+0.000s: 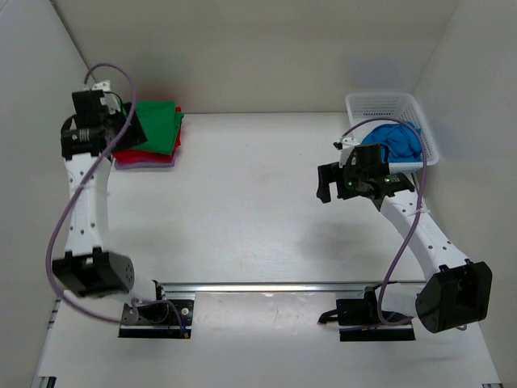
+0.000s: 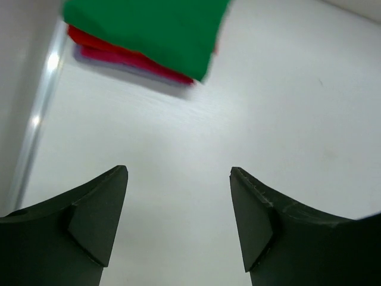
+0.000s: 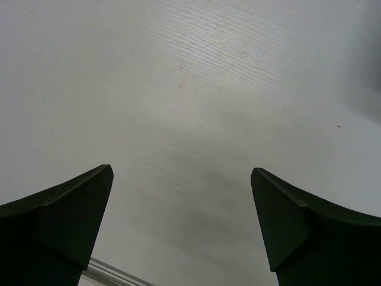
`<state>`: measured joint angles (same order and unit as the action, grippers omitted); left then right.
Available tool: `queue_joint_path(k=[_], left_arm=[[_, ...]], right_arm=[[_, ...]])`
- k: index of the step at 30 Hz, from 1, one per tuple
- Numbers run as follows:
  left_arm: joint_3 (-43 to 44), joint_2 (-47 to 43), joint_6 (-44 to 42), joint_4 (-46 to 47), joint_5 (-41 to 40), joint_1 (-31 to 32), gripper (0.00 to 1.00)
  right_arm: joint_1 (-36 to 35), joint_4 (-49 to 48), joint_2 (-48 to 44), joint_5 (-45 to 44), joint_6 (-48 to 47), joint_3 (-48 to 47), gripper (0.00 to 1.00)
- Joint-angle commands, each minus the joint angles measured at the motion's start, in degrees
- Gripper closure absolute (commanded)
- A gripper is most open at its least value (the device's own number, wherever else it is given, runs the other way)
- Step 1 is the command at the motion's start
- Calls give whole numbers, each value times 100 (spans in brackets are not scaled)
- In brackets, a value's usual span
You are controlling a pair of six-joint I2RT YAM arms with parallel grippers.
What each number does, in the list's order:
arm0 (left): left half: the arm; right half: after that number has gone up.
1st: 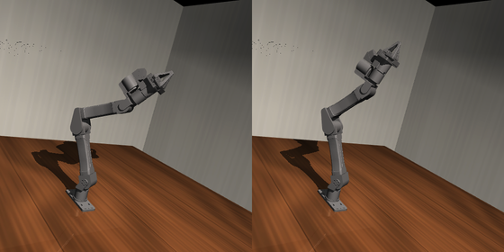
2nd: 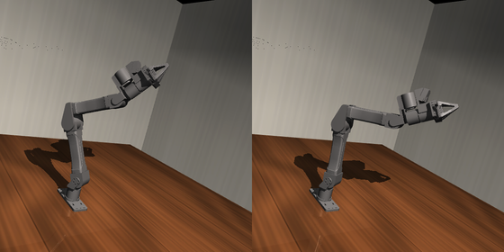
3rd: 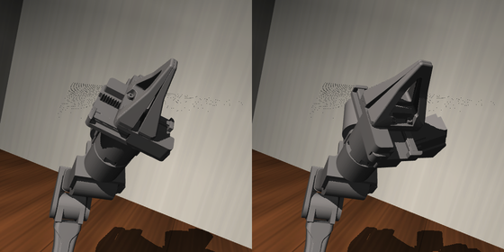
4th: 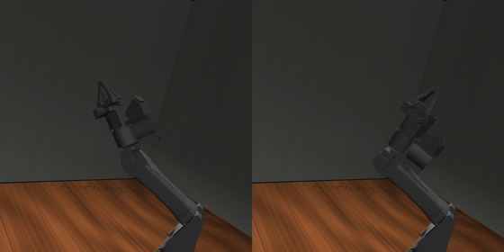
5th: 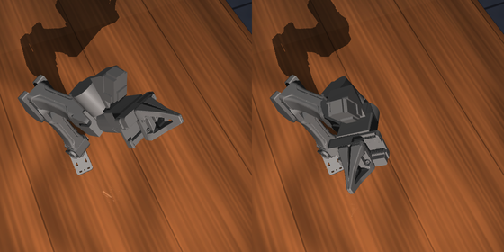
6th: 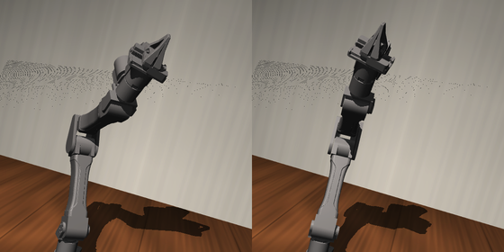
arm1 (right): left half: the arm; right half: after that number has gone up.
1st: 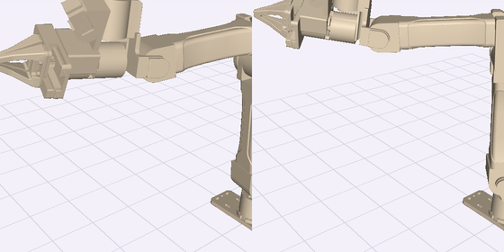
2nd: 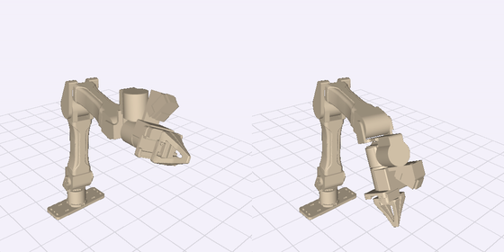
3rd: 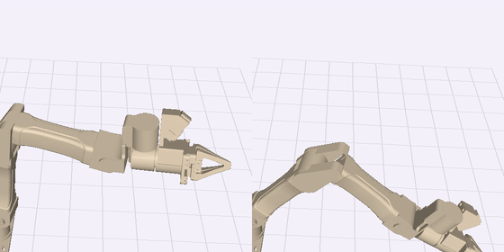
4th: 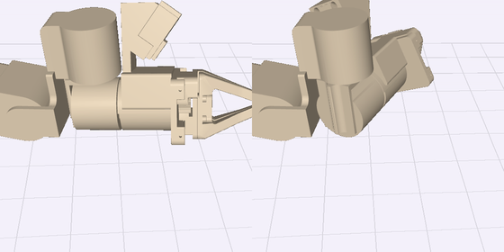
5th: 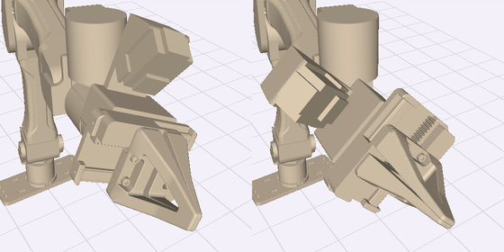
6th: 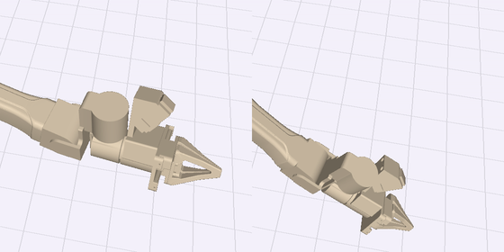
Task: Fold and stack the t-shirts
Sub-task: Put the neatly folded tshirt into the corner of the board with the left arm
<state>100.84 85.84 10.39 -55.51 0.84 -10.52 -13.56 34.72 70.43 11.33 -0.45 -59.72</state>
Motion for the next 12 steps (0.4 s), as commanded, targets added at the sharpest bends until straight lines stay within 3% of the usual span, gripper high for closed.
queue_joint_path(k=[1,8,10,12], left_arm=[[-1045,-1269,-55,286,433,261,19],[-2278,-2168,-82,593,697,446,17],[-2375,-2168,-29,602,716,419,1],[-2341,-2064,-64,393,454,534,1]], right_arm=[[-59,-159,-161,-438,-131,-48,1],[12,-396,-284,-176,-192,101,1],[-76,-177,-40,-280,-149,-91,1],[-295,-71,154,-717,-44,-267,1]])
